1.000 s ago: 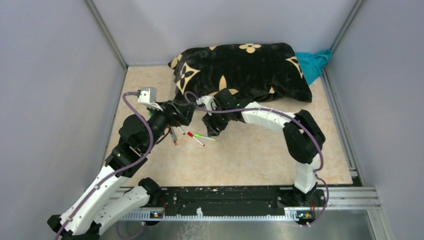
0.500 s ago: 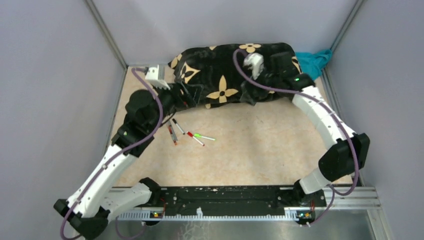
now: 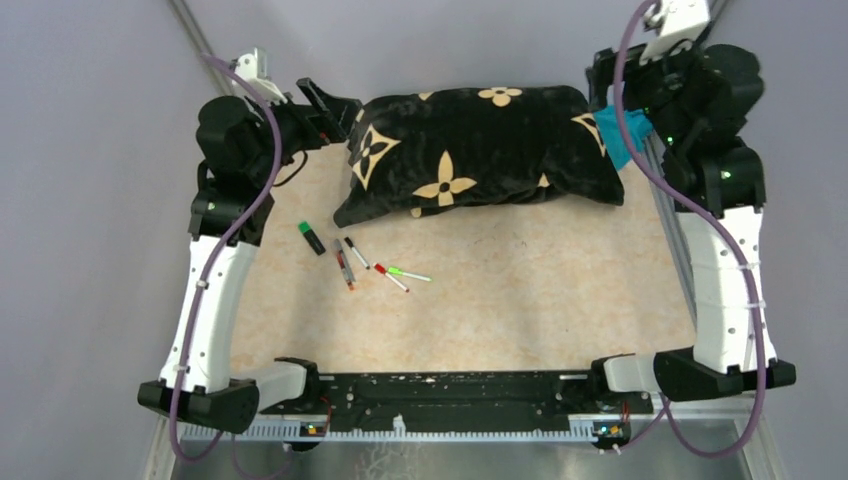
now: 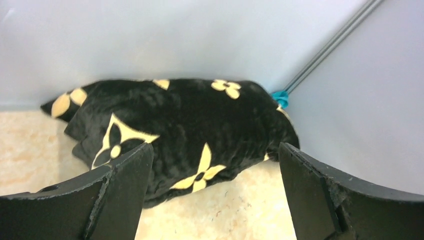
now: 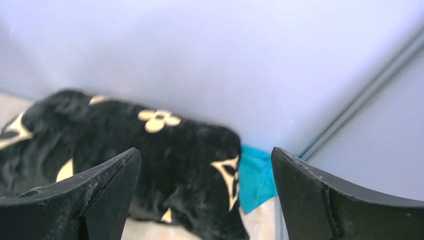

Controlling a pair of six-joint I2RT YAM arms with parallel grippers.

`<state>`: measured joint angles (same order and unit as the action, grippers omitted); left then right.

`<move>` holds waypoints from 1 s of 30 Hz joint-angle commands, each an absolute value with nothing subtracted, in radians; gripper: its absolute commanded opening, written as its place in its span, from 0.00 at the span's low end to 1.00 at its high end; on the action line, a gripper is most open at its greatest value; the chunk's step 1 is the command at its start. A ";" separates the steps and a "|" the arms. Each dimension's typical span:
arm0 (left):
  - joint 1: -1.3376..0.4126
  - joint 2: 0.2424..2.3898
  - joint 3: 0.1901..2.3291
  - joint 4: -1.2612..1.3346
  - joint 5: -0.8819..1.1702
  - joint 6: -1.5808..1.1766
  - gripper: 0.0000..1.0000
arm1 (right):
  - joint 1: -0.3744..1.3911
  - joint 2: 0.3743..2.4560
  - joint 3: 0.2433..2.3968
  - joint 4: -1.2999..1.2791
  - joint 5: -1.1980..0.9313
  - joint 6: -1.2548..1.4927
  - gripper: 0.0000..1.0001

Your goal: Insert the pens into the pen caps

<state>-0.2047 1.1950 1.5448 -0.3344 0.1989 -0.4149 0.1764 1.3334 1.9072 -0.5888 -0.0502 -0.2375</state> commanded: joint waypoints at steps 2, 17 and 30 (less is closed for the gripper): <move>-0.192 1.178 1.696 -0.423 0.281 -0.405 0.99 | 0.181 1.332 2.054 -0.562 0.110 -0.176 0.99; -0.192 1.116 1.750 -0.495 0.239 -0.343 0.99 | 0.181 1.344 2.055 -0.553 0.079 -0.092 0.99; -0.192 1.103 1.695 -0.479 0.228 -0.307 0.99 | 0.181 1.345 1.996 -0.516 0.074 -0.111 0.99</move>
<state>-0.1963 1.1046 1.7000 -0.4732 0.2367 -0.3367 0.1764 1.3518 1.9892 -0.5644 0.0742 -0.1116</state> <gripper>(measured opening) 0.987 0.985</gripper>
